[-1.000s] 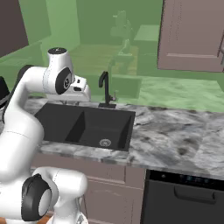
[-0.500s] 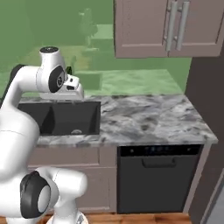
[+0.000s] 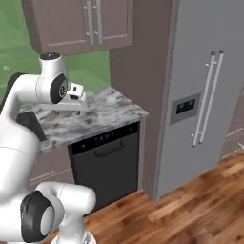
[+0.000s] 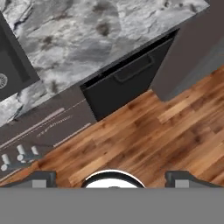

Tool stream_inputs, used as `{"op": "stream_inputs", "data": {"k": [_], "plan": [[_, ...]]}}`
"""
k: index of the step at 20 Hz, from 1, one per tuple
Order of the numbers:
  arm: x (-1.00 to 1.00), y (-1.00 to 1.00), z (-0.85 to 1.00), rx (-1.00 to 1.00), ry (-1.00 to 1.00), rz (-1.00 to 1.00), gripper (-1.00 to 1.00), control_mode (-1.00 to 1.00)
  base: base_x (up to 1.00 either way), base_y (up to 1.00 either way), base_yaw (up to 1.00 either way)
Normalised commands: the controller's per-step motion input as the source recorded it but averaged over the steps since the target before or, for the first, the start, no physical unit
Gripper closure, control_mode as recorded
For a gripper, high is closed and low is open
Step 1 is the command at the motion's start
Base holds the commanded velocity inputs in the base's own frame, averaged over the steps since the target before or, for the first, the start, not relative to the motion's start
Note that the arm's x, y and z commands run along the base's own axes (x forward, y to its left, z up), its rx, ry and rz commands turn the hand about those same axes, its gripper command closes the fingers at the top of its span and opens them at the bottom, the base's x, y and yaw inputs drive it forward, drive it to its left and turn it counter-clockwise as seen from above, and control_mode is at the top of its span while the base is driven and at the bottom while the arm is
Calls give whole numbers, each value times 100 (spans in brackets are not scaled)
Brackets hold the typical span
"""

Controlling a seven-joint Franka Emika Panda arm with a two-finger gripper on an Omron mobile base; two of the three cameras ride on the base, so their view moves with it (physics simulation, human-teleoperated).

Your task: Open the dishwasher door and pull out the top rack.

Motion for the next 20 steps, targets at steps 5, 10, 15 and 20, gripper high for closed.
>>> {"op": "stream_inputs", "data": {"k": [5, 10, 15, 20], "plan": [[0, 0, 0, 0, 0, 0, -100, 100, 4, 57, -61], [0, 0, 0, 0, 0, 0, -100, 100, 20, 98, -37], [0, 0, 0, 0, 0, 0, -100, 100, 5, 99, -21], [0, 0, 0, 0, 0, 0, -100, 100, -6, 41, -7]]}}
